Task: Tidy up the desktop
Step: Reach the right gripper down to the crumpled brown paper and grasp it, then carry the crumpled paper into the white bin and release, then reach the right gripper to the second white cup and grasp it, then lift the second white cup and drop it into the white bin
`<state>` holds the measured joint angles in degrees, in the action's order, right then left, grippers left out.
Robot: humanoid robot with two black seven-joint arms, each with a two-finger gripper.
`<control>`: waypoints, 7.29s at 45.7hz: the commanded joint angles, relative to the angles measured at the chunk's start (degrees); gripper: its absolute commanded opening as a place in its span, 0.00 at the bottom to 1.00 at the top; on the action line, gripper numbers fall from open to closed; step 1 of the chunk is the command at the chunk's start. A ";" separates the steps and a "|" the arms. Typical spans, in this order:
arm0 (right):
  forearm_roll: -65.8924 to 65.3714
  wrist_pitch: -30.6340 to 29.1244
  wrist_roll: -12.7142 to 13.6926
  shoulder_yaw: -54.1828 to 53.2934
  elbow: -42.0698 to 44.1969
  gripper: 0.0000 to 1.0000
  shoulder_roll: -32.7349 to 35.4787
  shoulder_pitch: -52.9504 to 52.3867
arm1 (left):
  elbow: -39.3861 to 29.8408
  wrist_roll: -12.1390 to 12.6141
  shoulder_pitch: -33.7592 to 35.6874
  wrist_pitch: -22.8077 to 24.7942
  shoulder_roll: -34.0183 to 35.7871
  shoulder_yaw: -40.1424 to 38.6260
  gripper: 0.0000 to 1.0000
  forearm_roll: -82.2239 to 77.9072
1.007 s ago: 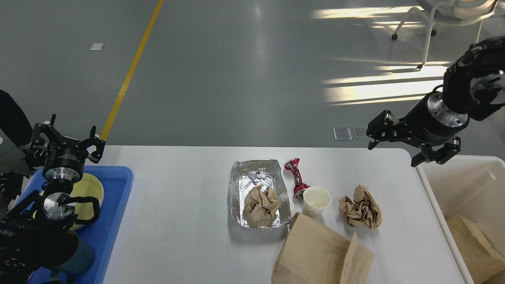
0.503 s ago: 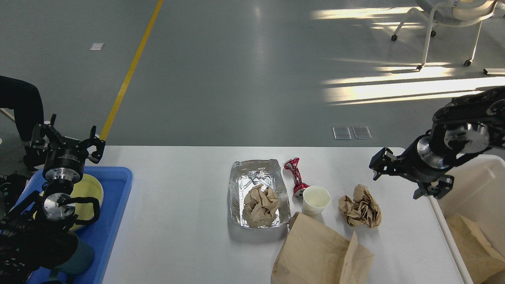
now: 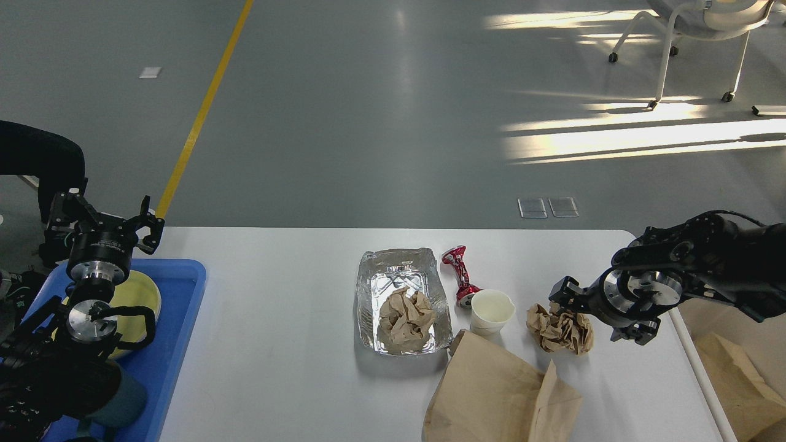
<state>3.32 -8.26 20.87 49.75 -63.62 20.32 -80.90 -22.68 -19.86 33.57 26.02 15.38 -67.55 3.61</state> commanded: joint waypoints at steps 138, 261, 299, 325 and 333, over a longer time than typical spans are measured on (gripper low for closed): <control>-5.08 4.06 0.13 0.69 15.46 1.00 13.70 -0.11 | 0.00 0.00 0.00 0.00 0.00 -0.04 0.96 -0.01; -5.69 -17.56 0.13 -6.42 1.74 0.00 5.07 -16.82 | 0.00 0.00 0.00 0.00 0.00 -0.04 0.96 0.08; -4.99 -7.57 0.04 -3.61 14.75 0.00 26.35 -3.84 | 0.00 0.00 0.00 0.00 0.00 0.05 0.96 -0.01; -5.08 7.30 -0.13 -6.42 22.66 1.00 22.13 18.06 | 0.00 0.00 0.00 0.00 0.00 -0.04 0.96 0.08; -4.64 6.33 -0.04 -6.69 21.52 1.00 20.20 13.85 | 0.00 0.00 0.00 0.00 0.00 0.05 0.96 -0.01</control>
<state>-1.65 -1.27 20.73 43.26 -41.35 42.07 -63.88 -22.68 -19.86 33.57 26.02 15.38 -67.56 3.66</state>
